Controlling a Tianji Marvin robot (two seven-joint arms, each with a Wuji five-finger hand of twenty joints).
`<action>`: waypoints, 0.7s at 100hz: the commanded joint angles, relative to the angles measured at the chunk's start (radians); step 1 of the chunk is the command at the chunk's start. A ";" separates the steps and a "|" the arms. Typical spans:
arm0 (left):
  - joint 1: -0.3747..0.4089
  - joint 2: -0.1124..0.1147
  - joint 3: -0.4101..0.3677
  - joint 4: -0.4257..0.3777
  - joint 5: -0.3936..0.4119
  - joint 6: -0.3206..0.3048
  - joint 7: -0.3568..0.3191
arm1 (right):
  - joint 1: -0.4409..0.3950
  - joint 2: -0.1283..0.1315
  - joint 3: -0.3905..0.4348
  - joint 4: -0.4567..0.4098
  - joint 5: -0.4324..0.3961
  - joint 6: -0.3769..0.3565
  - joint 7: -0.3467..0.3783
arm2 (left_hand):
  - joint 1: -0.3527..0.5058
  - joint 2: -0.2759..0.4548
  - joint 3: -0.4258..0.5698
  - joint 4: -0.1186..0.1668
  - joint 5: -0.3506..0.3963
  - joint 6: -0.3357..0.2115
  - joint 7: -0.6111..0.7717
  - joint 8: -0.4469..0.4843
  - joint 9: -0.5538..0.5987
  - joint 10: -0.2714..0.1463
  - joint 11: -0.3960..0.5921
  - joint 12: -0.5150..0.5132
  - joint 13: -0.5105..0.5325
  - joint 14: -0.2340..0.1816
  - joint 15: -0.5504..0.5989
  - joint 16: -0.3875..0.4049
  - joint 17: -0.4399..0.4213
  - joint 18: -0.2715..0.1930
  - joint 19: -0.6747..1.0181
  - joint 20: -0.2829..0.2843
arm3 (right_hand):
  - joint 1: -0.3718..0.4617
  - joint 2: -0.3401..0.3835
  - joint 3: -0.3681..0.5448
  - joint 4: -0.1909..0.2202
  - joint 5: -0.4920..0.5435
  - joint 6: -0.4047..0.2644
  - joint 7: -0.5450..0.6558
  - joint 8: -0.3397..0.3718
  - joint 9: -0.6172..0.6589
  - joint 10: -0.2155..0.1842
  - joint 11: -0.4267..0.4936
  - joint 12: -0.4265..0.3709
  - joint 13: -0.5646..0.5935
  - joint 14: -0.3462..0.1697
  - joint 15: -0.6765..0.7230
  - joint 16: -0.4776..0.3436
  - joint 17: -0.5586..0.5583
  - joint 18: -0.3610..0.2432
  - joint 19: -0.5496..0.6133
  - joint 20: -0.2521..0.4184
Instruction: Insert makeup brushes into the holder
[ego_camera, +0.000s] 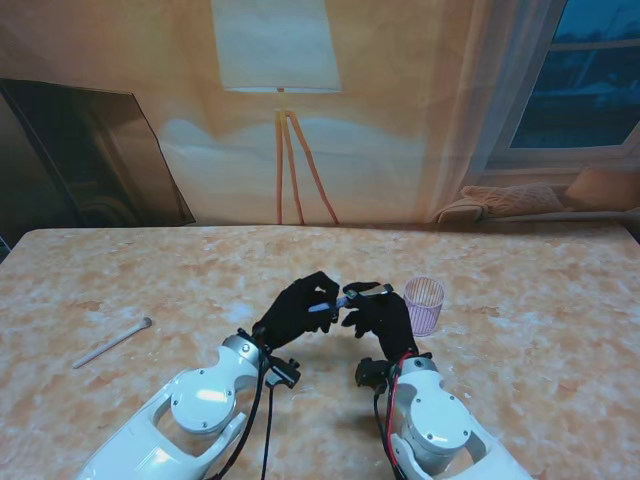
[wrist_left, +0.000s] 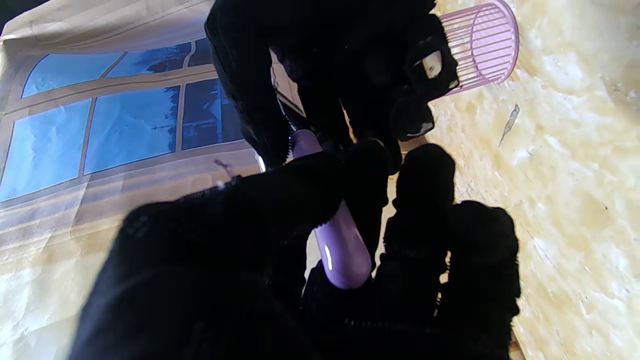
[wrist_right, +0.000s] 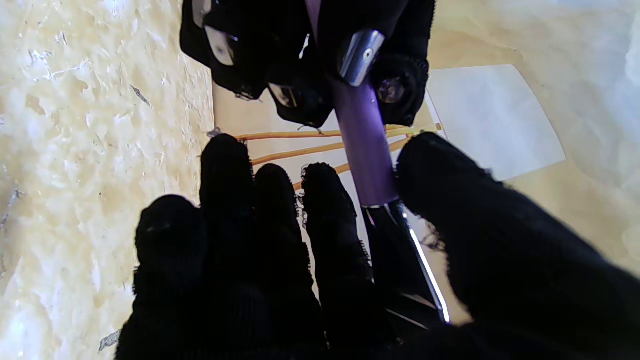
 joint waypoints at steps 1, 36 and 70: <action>0.005 -0.001 0.006 -0.003 -0.003 0.008 -0.015 | -0.008 -0.012 -0.003 -0.011 0.010 0.008 0.011 | 0.023 -0.018 0.063 0.028 0.030 0.003 -0.011 0.010 0.050 -0.023 0.006 0.013 0.023 0.017 0.003 0.029 -0.001 -0.002 0.013 0.028 | 0.033 -0.043 0.030 -0.046 0.047 -0.046 0.020 0.007 0.046 -0.016 0.013 -0.003 0.050 0.034 0.027 0.023 0.053 -0.049 0.024 -0.011; 0.004 0.006 0.004 0.001 0.001 0.021 -0.038 | -0.019 -0.018 0.009 -0.040 0.033 0.053 -0.013 | 0.009 -0.024 0.062 0.031 0.028 0.002 -0.015 0.008 0.048 -0.032 -0.003 0.005 0.010 0.013 -0.013 0.023 -0.016 -0.011 -0.001 0.026 | 0.256 -0.257 0.227 -0.132 0.227 -0.238 0.368 -0.226 0.260 -0.046 -0.056 0.057 0.257 0.010 0.019 0.063 0.260 -0.046 0.046 0.029; 0.003 0.015 -0.006 0.007 0.024 0.017 -0.061 | -0.020 -0.027 0.016 -0.049 0.067 0.045 -0.050 | -0.057 -0.056 -0.147 -0.019 -0.038 0.017 -0.124 -0.247 -0.095 -0.015 -0.066 -0.124 -0.129 0.022 -0.129 -0.135 -0.119 -0.032 -0.092 -0.009 | 0.292 -0.360 0.356 -0.021 0.322 -0.251 0.359 -0.029 0.251 -0.034 0.017 0.173 0.258 0.039 0.120 0.118 0.291 -0.057 0.095 0.156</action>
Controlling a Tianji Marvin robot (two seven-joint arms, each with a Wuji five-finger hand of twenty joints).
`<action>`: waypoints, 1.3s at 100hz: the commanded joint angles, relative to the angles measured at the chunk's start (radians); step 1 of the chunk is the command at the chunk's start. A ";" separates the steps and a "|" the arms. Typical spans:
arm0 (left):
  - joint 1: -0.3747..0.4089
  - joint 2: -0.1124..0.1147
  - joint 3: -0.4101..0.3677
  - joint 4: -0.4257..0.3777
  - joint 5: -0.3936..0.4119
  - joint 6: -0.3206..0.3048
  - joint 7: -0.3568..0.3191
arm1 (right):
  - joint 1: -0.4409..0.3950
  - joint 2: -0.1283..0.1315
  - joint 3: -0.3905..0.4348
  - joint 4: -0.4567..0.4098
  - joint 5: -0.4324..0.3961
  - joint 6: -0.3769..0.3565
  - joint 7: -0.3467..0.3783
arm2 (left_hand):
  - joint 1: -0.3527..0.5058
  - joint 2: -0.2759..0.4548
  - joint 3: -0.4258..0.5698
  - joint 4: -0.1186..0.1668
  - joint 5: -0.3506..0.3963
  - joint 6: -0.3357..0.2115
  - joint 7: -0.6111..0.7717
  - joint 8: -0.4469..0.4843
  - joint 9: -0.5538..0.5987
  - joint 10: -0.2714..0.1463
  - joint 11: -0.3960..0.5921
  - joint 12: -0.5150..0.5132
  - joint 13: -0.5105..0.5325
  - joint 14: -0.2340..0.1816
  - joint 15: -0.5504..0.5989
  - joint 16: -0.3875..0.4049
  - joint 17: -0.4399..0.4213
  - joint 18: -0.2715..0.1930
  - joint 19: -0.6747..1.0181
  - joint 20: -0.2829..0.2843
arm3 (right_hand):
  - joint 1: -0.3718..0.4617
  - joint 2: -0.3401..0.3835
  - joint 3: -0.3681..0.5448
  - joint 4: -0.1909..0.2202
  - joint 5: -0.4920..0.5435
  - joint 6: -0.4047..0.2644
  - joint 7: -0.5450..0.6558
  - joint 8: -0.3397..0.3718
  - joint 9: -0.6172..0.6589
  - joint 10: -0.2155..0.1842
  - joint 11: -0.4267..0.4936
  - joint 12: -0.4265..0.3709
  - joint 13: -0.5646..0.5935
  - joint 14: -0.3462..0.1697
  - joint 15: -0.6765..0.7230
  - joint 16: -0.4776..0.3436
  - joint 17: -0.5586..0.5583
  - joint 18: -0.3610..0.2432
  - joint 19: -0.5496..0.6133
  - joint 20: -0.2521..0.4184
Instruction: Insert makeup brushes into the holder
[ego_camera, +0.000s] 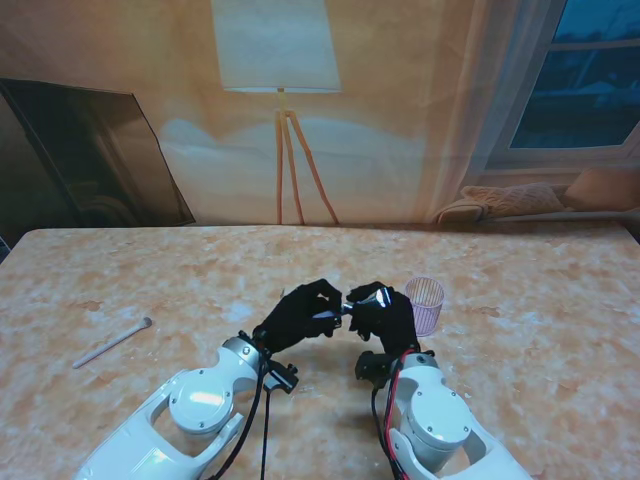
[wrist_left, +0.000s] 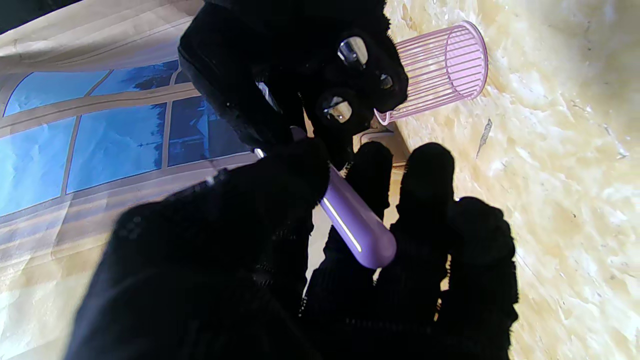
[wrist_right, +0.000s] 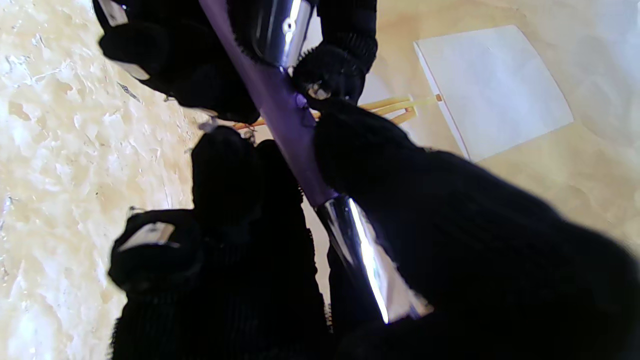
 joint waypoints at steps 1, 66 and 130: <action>0.002 0.004 -0.003 0.005 0.008 -0.007 -0.018 | -0.009 -0.010 0.001 -0.003 0.001 -0.005 0.003 | -0.037 -0.040 -0.037 -0.022 -0.045 0.001 -0.049 -0.044 -0.036 -0.041 0.058 -0.030 -0.033 0.004 -0.032 -0.027 -0.022 -0.028 -0.016 -0.009 | 0.067 -0.018 0.090 0.070 0.070 -0.060 0.048 0.042 0.002 -0.013 0.029 0.175 0.006 0.074 0.046 0.029 0.041 -0.077 0.027 0.039; 0.038 0.023 -0.104 -0.004 0.144 -0.018 -0.006 | -0.016 0.019 0.071 -0.033 -0.107 0.017 0.061 | -0.013 0.350 -0.831 0.061 -0.054 0.041 -0.672 -0.509 -0.445 -0.062 -0.150 -0.547 -0.368 -0.086 -0.483 -0.354 -0.371 -0.060 -0.509 -0.326 | 0.080 -0.053 0.133 0.097 0.092 -0.047 0.034 0.082 0.002 -0.004 0.051 0.196 -0.004 0.096 0.094 0.039 0.028 -0.081 0.066 0.090; 0.128 0.069 -0.269 -0.001 0.431 -0.011 -0.043 | 0.013 0.111 0.318 -0.109 -0.402 0.140 0.316 | -0.003 0.361 -0.895 0.060 -0.027 0.012 -0.687 -0.500 -0.474 -0.079 -0.190 -0.572 -0.395 -0.103 -0.546 -0.390 -0.451 -0.047 -0.693 -0.427 | 0.086 -0.076 0.143 0.101 0.105 -0.031 0.018 0.103 0.016 0.011 0.039 0.202 0.002 0.111 0.103 0.037 0.037 -0.067 0.080 0.098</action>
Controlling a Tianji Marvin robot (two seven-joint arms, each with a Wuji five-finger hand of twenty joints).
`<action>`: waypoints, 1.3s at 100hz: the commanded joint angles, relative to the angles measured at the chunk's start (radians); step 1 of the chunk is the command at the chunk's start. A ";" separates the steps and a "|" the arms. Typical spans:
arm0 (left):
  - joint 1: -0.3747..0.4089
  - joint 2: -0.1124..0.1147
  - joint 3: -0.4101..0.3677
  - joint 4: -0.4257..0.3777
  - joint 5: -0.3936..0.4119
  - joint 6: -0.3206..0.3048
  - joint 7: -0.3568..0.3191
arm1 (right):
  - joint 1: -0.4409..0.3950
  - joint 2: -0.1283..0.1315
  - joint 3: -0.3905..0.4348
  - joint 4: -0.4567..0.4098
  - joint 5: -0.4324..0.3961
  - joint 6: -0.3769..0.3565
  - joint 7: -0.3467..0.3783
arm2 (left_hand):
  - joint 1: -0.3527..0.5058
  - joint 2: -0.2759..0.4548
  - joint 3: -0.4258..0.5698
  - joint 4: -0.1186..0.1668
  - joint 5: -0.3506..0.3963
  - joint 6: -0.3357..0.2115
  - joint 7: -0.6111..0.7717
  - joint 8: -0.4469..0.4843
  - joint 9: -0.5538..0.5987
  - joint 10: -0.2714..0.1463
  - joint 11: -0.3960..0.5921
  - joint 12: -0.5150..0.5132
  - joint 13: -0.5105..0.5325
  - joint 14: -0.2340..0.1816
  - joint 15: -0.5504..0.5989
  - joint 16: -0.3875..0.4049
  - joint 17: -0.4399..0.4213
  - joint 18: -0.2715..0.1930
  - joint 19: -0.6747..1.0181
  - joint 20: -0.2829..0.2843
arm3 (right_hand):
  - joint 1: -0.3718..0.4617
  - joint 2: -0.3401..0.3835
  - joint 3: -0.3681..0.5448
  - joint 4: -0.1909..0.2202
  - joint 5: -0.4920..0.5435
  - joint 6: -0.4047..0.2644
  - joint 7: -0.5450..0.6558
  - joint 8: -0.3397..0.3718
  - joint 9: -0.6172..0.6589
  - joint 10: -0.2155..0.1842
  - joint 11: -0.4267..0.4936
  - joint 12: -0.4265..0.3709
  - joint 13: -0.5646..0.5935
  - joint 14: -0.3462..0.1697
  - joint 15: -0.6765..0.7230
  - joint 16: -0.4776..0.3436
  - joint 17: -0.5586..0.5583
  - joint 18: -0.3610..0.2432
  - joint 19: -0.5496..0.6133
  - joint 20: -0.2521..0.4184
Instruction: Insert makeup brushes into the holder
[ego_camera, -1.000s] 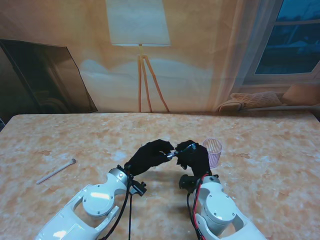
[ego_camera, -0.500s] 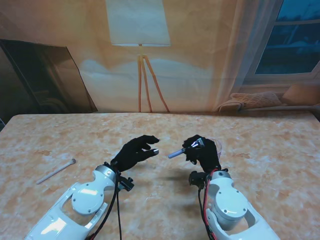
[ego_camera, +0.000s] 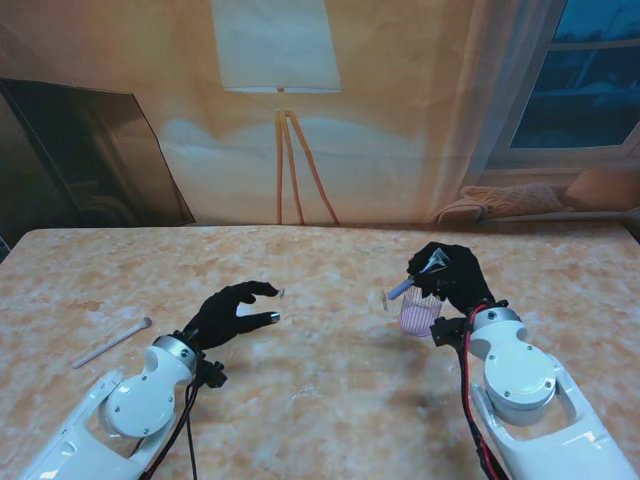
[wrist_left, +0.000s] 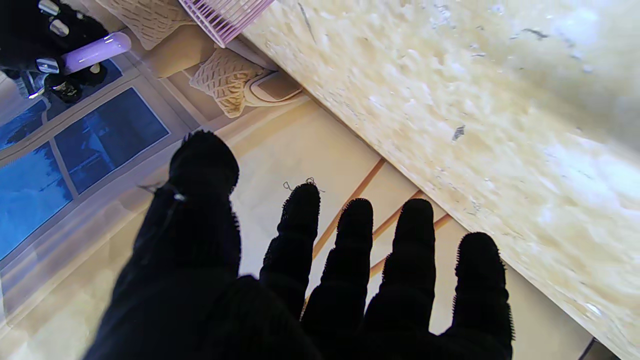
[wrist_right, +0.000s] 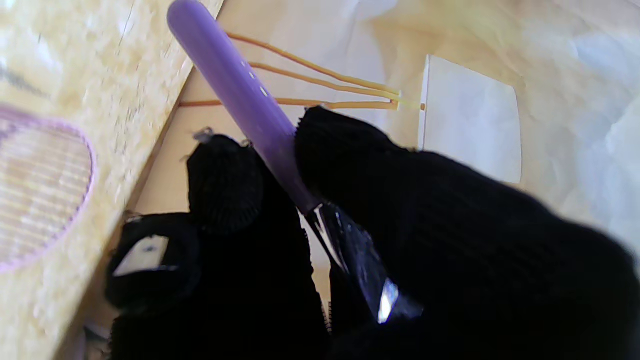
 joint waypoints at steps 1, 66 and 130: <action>0.011 0.003 -0.002 0.005 0.008 0.007 -0.013 | 0.015 0.012 0.017 0.001 0.002 0.007 0.014 | 0.006 0.019 -0.027 0.006 -0.004 -0.027 -0.020 0.010 -0.029 -0.027 -0.014 -0.008 -0.025 -0.029 -0.023 -0.018 -0.019 -0.016 -0.015 -0.020 | 0.060 -0.021 0.071 0.053 0.042 -0.007 0.018 0.024 0.028 -0.024 0.030 0.202 0.004 0.103 0.038 0.025 0.037 -0.077 0.033 0.027; 0.028 0.004 -0.010 -0.004 0.006 0.036 -0.022 | 0.175 0.047 0.006 0.211 -0.232 0.036 0.099 | -0.004 0.030 -0.052 0.006 -0.012 -0.046 -0.029 0.020 -0.030 -0.037 -0.026 -0.008 -0.023 -0.027 -0.035 -0.017 -0.017 -0.017 -0.035 -0.009 | 0.050 0.002 0.062 0.052 0.037 -0.017 0.007 0.048 0.018 -0.039 0.019 0.222 -0.029 0.111 0.071 0.035 -0.002 -0.118 0.075 0.046; 0.018 0.009 -0.013 -0.001 0.020 0.033 -0.042 | 0.238 0.052 -0.070 0.317 -0.309 0.006 0.094 | -0.006 0.036 -0.068 0.006 -0.014 -0.048 -0.033 0.023 -0.030 -0.039 -0.027 -0.007 -0.021 -0.027 -0.036 -0.017 -0.005 -0.017 -0.042 0.000 | 0.024 0.063 -0.007 0.035 -0.007 -0.044 0.022 0.049 -0.061 -0.087 0.009 0.180 -0.126 0.100 0.048 -0.009 -0.106 -0.157 0.057 0.007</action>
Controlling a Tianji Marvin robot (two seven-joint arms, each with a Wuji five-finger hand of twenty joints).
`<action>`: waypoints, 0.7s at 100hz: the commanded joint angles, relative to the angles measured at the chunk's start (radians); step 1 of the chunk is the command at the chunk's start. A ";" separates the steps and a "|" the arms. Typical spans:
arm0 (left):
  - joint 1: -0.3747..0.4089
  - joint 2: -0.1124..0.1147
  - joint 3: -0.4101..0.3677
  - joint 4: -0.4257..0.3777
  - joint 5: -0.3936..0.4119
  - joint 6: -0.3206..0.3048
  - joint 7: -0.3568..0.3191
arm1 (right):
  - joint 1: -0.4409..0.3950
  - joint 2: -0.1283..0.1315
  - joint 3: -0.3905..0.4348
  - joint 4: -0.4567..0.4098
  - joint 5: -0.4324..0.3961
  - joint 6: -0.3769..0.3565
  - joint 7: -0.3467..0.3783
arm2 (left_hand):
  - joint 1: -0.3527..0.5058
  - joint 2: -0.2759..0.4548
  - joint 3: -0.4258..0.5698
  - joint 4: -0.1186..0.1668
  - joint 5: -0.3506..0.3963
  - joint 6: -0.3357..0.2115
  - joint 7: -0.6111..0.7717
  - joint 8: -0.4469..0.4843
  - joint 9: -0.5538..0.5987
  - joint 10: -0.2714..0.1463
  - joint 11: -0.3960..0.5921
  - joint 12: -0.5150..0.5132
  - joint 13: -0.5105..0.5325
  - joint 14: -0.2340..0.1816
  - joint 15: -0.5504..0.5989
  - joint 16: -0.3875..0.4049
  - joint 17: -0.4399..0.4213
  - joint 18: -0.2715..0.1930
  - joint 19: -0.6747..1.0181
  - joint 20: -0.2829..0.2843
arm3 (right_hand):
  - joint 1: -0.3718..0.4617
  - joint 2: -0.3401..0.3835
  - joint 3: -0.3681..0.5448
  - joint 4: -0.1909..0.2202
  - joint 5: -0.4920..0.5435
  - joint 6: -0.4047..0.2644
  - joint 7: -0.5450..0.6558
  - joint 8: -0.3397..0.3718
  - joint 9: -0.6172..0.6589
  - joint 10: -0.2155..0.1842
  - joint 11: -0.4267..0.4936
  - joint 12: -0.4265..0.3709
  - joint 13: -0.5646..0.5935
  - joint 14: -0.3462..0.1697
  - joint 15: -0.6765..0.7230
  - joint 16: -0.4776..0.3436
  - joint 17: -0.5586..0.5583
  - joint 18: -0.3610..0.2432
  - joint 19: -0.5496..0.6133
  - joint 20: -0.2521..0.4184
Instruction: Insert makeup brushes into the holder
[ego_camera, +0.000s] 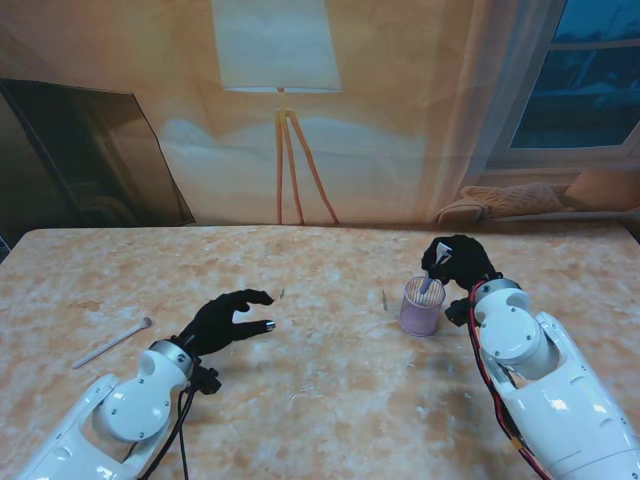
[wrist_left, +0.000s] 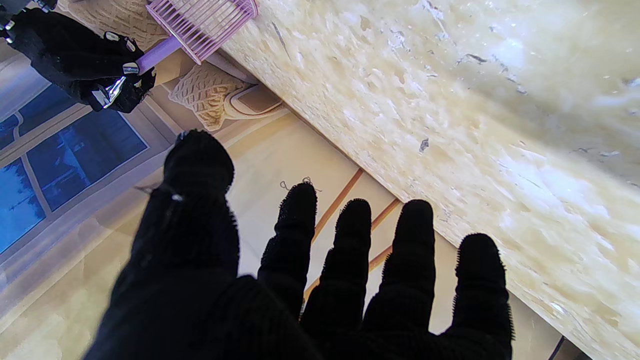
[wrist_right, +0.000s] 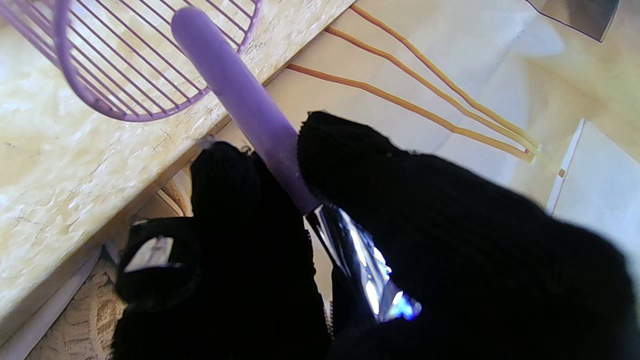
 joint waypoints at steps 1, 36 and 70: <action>0.000 -0.001 0.001 0.001 -0.002 0.004 -0.013 | -0.004 -0.002 -0.002 0.000 -0.009 -0.002 0.022 | -0.006 0.035 -0.031 0.006 -0.013 -0.025 -0.022 0.009 -0.030 -0.026 -0.015 -0.003 -0.020 -0.026 -0.011 -0.016 -0.006 -0.017 -0.019 0.001 | 0.025 0.020 0.014 0.024 0.005 -0.022 0.029 0.014 -0.024 -0.058 0.021 0.180 -0.024 0.085 0.011 -0.020 -0.008 -0.149 0.026 -0.016; -0.001 0.000 0.001 -0.002 -0.004 0.012 -0.021 | -0.002 0.002 -0.008 0.003 -0.036 -0.001 0.026 | -0.006 0.037 -0.036 0.005 -0.013 -0.028 -0.023 0.010 -0.030 -0.025 -0.016 -0.003 -0.023 -0.026 -0.013 -0.017 -0.005 -0.015 -0.021 0.005 | -0.007 0.065 -0.044 0.026 -0.121 -0.011 -0.028 -0.021 -0.128 -0.072 0.029 0.135 -0.126 0.062 0.012 -0.041 -0.088 -0.206 0.076 -0.024; -0.005 0.001 0.003 0.001 -0.008 0.013 -0.026 | -0.009 0.008 -0.006 0.008 -0.053 -0.021 0.041 | -0.007 0.037 -0.038 0.005 -0.007 -0.032 -0.022 0.011 -0.023 -0.026 -0.015 -0.003 -0.016 -0.025 -0.011 -0.016 0.003 -0.017 -0.017 0.010 | -0.168 0.179 -0.137 0.153 -0.320 -0.021 -0.304 0.036 -0.340 -0.120 -0.018 0.034 -0.308 -0.005 -0.085 -0.012 -0.274 -0.220 0.082 -0.002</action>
